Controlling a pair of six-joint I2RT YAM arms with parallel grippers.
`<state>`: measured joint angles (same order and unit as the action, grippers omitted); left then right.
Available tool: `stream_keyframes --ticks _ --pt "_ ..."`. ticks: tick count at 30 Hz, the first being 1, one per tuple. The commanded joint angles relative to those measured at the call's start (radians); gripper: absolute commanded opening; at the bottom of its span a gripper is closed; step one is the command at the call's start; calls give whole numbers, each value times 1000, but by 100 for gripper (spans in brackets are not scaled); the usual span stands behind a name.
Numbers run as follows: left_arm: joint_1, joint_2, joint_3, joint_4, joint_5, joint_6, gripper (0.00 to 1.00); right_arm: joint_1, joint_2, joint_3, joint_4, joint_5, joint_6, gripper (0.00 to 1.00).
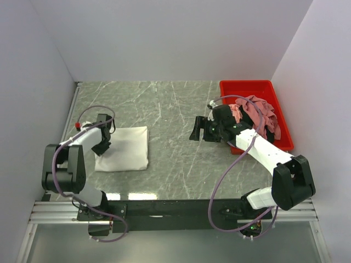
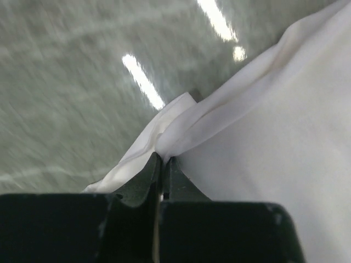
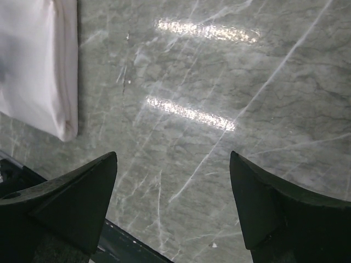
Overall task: Fold and stack the t-shirts
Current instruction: Neatly place the folded tshirt to the corner
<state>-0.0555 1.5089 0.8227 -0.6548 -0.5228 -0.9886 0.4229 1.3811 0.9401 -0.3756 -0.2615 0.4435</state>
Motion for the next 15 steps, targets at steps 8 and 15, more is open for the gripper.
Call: stream_keyframes --ticks 8,15 --pt "195 96 158 179 -103 336 1 1 -27 -7 38 -64 -43 89" --pt "243 204 291 178 -167 420 1 1 6 -1 20 -71 -57 88"
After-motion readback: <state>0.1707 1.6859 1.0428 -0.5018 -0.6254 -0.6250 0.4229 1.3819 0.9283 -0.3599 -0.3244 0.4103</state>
